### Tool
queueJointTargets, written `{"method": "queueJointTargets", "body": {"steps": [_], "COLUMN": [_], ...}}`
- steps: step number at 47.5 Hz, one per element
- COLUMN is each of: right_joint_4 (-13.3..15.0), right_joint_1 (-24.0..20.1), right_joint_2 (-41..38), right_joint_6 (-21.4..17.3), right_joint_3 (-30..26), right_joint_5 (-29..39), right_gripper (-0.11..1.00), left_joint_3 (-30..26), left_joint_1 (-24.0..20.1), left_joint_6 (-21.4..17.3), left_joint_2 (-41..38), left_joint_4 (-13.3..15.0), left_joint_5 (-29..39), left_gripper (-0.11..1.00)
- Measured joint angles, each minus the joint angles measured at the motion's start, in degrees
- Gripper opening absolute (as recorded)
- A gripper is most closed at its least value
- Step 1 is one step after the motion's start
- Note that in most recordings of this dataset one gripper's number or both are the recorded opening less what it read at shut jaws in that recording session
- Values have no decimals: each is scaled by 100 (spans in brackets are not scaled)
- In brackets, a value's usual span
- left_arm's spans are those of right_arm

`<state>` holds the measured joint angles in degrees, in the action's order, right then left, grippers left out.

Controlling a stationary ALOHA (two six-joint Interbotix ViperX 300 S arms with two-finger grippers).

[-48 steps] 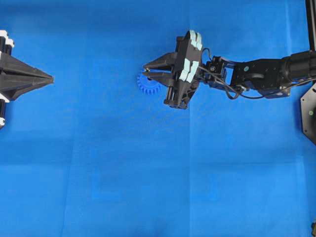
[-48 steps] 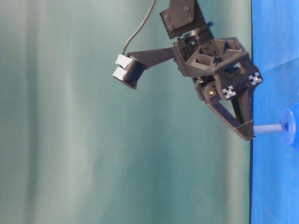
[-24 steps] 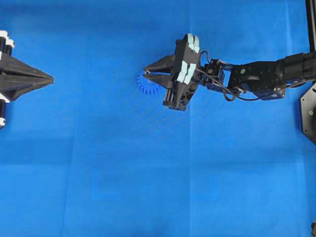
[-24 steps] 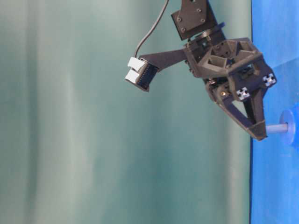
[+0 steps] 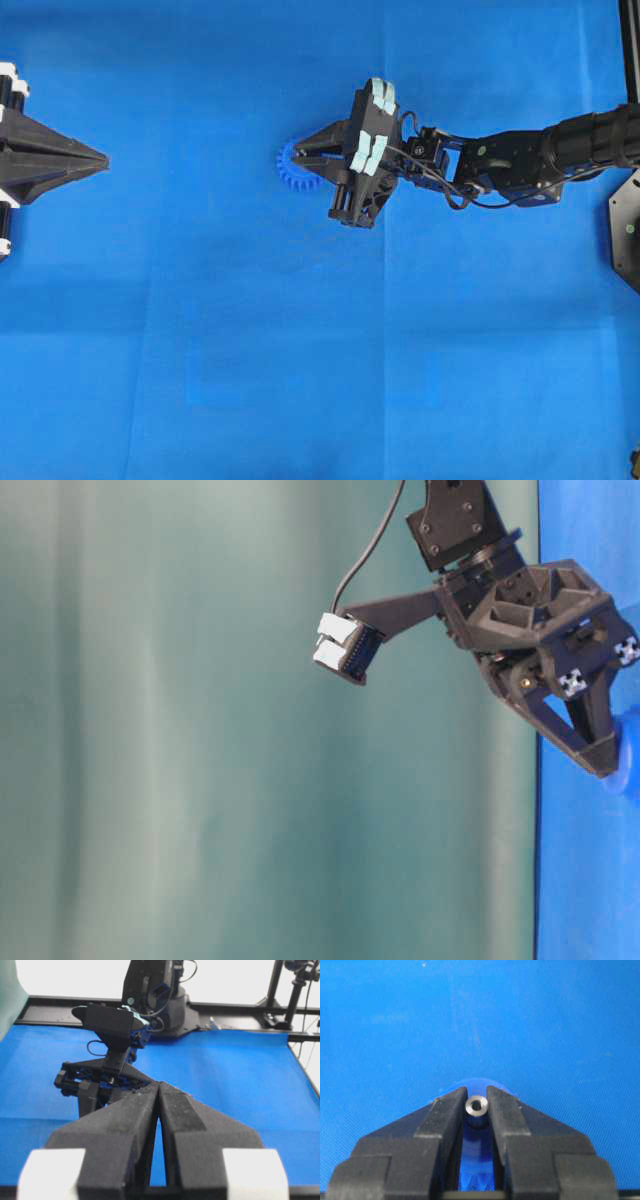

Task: Insert the shaft placed at a random location into the center hole of the small gear at another random location.
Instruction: 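Lower the shaft into the gear's center hole with the right gripper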

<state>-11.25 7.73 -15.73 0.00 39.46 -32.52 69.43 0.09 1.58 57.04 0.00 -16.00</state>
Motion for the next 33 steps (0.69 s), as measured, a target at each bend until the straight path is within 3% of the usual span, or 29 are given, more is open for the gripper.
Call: {"method": "queueJointTargets", "body": {"steps": [28,33], "right_joint_4": [-9,-9], "right_joint_1": [0,0], "right_joint_2": [9,9], "right_joint_6": [0,0], "right_joint_3": [0,-9], "right_joint_5": [18,79], "right_gripper": [5,16], "left_joint_3": [9,9], "left_joint_1": [0,0], "left_joint_6": [0,0], "left_joint_2": [0,0], "left_joint_4": [0,0], "left_joint_5": [0,0], "left_gripper": [0,0]}}
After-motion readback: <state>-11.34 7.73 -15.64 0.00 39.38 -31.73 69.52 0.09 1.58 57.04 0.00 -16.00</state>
